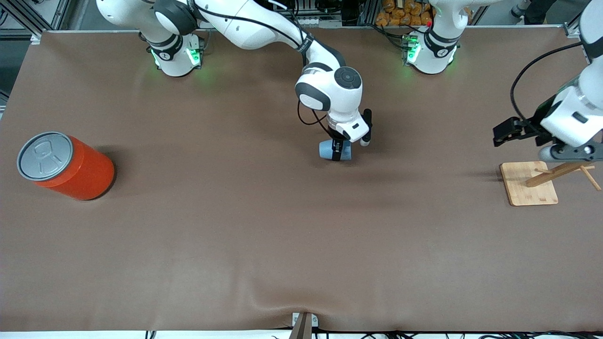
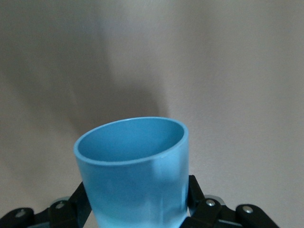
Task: Flip cup
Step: 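Set the cup down with the right gripper while the left gripper approaches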
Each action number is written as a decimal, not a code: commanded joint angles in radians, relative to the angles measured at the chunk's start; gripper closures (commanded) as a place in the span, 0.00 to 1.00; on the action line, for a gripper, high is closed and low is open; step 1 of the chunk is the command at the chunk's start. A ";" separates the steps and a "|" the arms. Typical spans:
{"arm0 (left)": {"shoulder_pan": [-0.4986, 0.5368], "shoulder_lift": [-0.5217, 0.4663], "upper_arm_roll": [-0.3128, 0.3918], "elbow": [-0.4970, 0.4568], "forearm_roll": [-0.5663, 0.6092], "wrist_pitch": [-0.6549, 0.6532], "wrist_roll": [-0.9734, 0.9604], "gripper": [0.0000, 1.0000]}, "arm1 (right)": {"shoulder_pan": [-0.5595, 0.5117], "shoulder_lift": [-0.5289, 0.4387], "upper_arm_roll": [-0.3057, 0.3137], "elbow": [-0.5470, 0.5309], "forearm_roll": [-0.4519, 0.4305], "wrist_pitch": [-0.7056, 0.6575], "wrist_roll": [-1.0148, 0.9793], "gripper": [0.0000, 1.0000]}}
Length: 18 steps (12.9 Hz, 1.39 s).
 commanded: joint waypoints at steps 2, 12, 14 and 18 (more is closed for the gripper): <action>-0.014 -0.001 -0.004 -0.019 -0.017 0.024 0.012 0.00 | 0.023 0.025 -0.008 -0.005 -0.082 0.001 0.051 1.00; -0.131 0.138 -0.013 -0.106 -0.054 0.234 -0.008 0.00 | 0.020 0.022 -0.008 -0.006 -0.079 -0.011 0.054 0.00; -0.106 0.209 -0.015 -0.108 -0.164 0.242 0.009 0.00 | 0.020 0.012 -0.008 -0.008 -0.077 -0.027 0.065 0.00; -0.099 0.319 -0.015 -0.120 -0.325 0.255 0.003 0.00 | 0.020 -0.024 -0.005 -0.009 -0.074 -0.088 0.066 0.00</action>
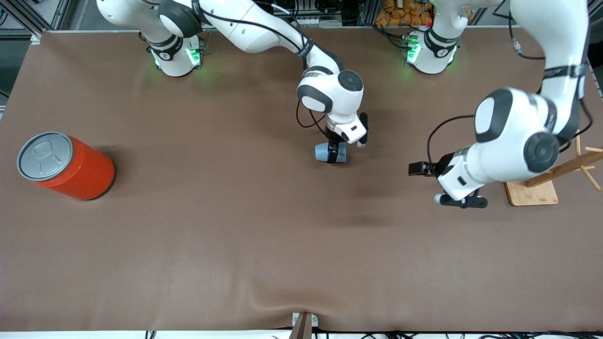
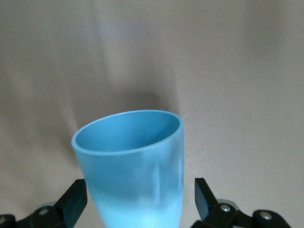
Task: Flip cup
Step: 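Set the cup down with the right gripper while the left gripper approaches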
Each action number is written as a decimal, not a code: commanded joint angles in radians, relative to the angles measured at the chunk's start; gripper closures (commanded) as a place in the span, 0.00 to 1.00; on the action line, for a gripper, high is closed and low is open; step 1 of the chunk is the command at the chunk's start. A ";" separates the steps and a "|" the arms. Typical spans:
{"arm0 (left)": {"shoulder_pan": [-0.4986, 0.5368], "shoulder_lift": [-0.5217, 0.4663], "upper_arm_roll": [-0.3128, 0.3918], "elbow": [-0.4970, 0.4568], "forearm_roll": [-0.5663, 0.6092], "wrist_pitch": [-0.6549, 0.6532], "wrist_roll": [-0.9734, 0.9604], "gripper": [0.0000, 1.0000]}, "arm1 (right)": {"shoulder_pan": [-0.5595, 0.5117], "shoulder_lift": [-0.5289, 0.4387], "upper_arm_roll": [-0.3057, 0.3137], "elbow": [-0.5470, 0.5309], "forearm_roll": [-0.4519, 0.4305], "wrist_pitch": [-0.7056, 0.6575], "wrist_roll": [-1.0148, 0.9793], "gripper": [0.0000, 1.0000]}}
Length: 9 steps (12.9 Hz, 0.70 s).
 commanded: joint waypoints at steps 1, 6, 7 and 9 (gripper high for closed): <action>0.024 0.045 -0.004 0.001 -0.082 0.011 0.012 0.00 | 0.008 -0.055 0.002 -0.009 -0.014 -0.078 0.025 0.00; 0.019 0.110 -0.006 -0.043 -0.338 0.083 0.013 0.00 | -0.009 -0.178 0.011 -0.008 0.050 -0.175 0.025 0.00; 0.015 0.117 -0.008 -0.077 -0.414 0.115 0.019 0.00 | -0.029 -0.207 0.006 -0.005 0.079 -0.190 0.023 0.00; 0.007 0.120 -0.017 -0.156 -0.554 0.175 0.099 0.00 | -0.109 -0.265 0.003 -0.005 0.087 -0.202 0.020 0.00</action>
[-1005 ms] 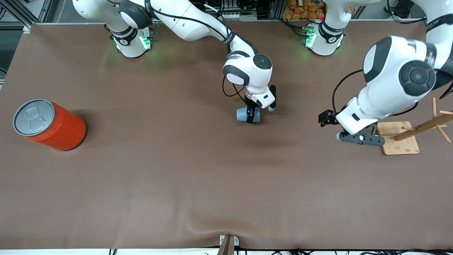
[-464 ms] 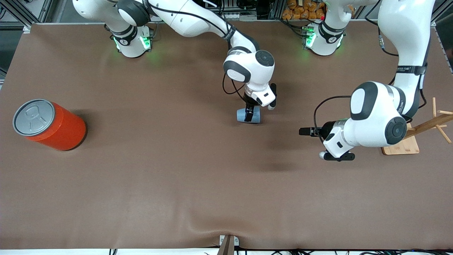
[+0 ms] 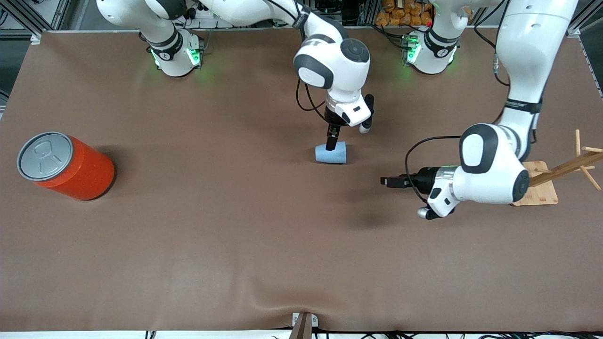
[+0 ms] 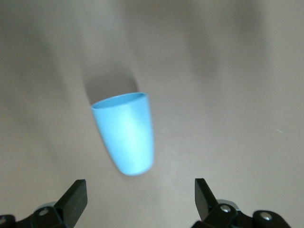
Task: Flip cup
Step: 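Grasp the cup with the left gripper while the right gripper withdraws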
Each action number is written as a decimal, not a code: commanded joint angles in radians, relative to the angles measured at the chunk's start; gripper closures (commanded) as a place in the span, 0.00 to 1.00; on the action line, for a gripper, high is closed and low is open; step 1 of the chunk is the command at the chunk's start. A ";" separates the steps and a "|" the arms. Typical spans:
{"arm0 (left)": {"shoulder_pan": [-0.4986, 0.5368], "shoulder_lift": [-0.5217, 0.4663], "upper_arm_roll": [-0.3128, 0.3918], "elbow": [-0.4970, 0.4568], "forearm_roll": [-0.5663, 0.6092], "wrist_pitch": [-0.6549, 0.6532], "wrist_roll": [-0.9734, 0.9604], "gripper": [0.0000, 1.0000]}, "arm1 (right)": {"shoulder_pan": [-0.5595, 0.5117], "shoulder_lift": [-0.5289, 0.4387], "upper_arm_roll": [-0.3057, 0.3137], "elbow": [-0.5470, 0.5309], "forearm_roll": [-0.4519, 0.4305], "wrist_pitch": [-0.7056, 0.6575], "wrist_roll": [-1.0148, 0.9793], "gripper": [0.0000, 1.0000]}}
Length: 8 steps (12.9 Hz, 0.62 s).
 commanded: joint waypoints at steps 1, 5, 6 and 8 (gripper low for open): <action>-0.003 -0.011 -0.012 -0.126 -0.180 0.090 0.119 0.00 | -0.134 -0.085 0.010 -0.022 0.032 -0.013 -0.004 0.00; 0.000 -0.022 -0.032 -0.304 -0.517 0.134 0.449 0.00 | -0.436 -0.143 0.021 -0.016 0.081 -0.013 -0.007 0.00; -0.001 -0.024 -0.035 -0.334 -0.590 0.134 0.519 0.00 | -0.509 -0.152 0.024 -0.016 0.115 -0.013 -0.010 0.00; -0.001 -0.022 -0.048 -0.358 -0.632 0.136 0.557 0.00 | -0.633 -0.195 0.036 -0.016 0.170 -0.042 -0.004 0.00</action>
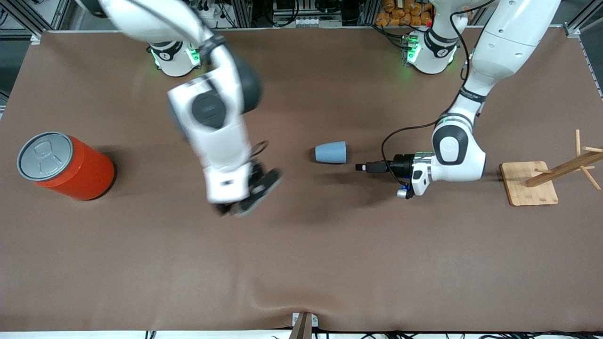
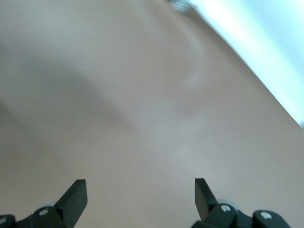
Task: Flip cup
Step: 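Grasp the cup with the left gripper while the right gripper withdraws, then lift the cup with the left gripper and rotate it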
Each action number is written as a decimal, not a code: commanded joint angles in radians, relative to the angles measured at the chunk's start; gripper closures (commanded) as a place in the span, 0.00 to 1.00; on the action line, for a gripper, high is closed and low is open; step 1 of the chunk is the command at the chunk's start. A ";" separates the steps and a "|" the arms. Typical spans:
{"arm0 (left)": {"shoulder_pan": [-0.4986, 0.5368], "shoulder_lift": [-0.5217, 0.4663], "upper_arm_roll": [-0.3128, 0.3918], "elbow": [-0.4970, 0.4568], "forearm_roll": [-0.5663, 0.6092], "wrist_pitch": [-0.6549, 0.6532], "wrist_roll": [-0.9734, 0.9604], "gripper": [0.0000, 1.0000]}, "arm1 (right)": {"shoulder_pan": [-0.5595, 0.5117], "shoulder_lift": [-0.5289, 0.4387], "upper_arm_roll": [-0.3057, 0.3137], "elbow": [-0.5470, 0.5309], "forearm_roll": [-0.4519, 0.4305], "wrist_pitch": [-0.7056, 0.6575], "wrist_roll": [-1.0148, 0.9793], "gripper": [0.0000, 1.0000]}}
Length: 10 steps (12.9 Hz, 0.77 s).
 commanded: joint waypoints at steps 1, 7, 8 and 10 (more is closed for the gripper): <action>0.005 -0.023 -0.022 -0.044 -0.052 0.020 0.060 0.00 | -0.159 -0.071 0.060 -0.021 0.062 -0.079 0.013 0.00; -0.029 -0.016 -0.026 -0.115 -0.170 0.019 0.196 0.00 | -0.400 -0.163 0.108 -0.018 0.160 -0.223 0.077 0.00; -0.029 -0.017 -0.025 -0.123 -0.170 0.017 0.198 0.00 | -0.420 -0.170 0.109 -0.018 0.157 -0.225 0.175 0.00; -0.035 -0.014 -0.026 -0.126 -0.176 0.017 0.200 0.00 | -0.423 -0.202 0.101 -0.044 0.128 -0.248 0.429 0.00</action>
